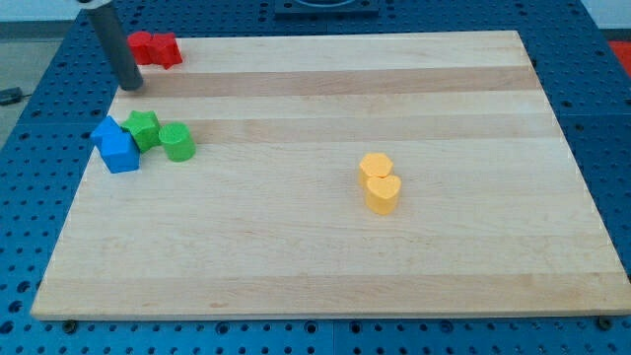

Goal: Move the blue triangle to the top of the blue cube

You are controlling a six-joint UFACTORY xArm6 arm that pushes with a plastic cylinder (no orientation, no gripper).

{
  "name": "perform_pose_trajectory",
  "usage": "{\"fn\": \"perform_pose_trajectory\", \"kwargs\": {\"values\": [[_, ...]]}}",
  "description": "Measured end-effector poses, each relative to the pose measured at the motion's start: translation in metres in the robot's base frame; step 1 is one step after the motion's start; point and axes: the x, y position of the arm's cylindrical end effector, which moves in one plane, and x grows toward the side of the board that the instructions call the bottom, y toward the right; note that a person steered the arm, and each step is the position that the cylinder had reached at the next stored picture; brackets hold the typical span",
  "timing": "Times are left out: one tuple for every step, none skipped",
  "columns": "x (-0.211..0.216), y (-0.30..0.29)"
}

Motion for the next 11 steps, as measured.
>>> {"fn": "perform_pose_trajectory", "kwargs": {"values": [[0.013,-0.011],[0.03,-0.012],[0.04,-0.011],[0.057,-0.011],[0.072,-0.011],[0.086,-0.011],[0.09,-0.006],[0.09,0.009],[0.09,0.006],[0.069,0.002],[0.053,0.005]]}}
